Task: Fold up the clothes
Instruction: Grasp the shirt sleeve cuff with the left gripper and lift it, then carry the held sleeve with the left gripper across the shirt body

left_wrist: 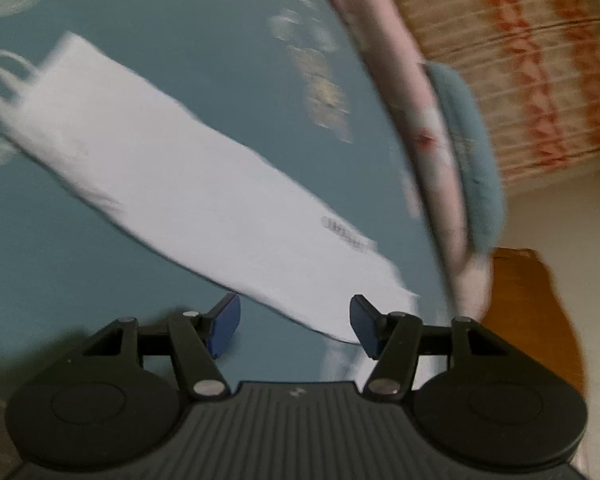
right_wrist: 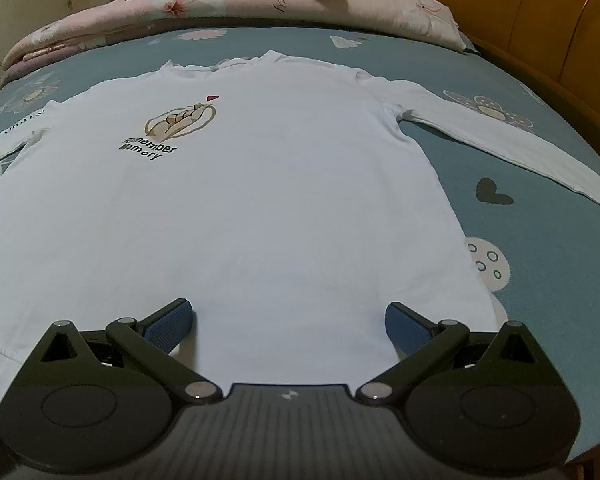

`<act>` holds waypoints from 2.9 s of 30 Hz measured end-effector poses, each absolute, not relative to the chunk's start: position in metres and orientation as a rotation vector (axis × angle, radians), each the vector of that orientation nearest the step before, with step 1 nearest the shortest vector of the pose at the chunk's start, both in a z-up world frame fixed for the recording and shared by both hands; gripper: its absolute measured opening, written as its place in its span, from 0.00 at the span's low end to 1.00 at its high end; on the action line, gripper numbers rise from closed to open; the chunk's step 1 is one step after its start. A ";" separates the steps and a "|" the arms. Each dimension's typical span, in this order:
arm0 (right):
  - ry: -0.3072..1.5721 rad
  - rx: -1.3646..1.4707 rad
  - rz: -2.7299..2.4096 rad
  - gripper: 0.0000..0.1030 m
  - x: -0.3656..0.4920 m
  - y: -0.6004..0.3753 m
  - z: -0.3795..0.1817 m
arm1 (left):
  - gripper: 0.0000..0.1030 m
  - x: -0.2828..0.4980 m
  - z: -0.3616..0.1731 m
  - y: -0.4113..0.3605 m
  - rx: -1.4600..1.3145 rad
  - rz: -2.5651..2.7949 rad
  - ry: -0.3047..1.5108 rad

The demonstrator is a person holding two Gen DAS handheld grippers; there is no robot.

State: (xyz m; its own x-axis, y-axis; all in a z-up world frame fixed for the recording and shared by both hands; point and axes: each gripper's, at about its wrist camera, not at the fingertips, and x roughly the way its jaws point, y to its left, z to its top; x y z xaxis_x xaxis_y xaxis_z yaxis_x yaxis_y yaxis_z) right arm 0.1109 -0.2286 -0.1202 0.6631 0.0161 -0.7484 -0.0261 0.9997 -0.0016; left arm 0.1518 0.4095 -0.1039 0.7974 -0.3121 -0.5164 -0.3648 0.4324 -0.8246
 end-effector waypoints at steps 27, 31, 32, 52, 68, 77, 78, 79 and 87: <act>0.853 -0.006 -0.006 1.00 0.114 -0.227 -0.120 | 0.43 0.112 -0.149 0.490 -1.175 0.320 0.493; 0.850 -0.005 -0.009 1.00 0.115 -0.226 -0.120 | 0.45 0.122 -0.148 0.489 -1.156 0.314 0.492; 0.849 -0.004 -0.008 1.00 0.115 -0.226 -0.120 | 0.45 0.123 -0.149 0.491 -1.159 0.315 0.488; 0.829 0.001 -0.012 1.00 0.121 -0.225 -0.121 | 0.47 0.147 -0.155 0.482 -1.143 0.297 0.431; 0.802 -0.002 0.004 1.00 0.118 -0.226 -0.122 | 0.08 0.179 -0.088 0.446 -0.801 0.476 0.638; 0.817 -0.072 0.065 1.00 0.120 -0.214 -0.109 | 0.08 0.221 -0.009 0.385 -0.602 0.365 0.646; 0.807 -0.081 0.090 1.00 0.120 -0.211 -0.105 | 0.08 0.225 -0.001 0.377 -0.587 0.350 0.646; 0.794 -0.087 0.116 1.00 0.121 -0.207 -0.101 | 0.08 0.228 0.006 0.369 -0.574 0.334 0.648; 0.736 -0.129 0.349 1.00 0.153 -0.163 -0.073 | 0.08 0.257 0.046 0.301 -0.471 0.242 0.683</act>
State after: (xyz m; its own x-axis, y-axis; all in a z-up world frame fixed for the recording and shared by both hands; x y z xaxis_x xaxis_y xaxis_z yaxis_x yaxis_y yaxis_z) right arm 0.1527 -0.1632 -0.0731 0.6868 0.2661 -0.6764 -0.3558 0.9345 0.0065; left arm 0.2567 0.3005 0.0464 0.7536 0.0623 -0.6544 -0.3642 0.8683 -0.3367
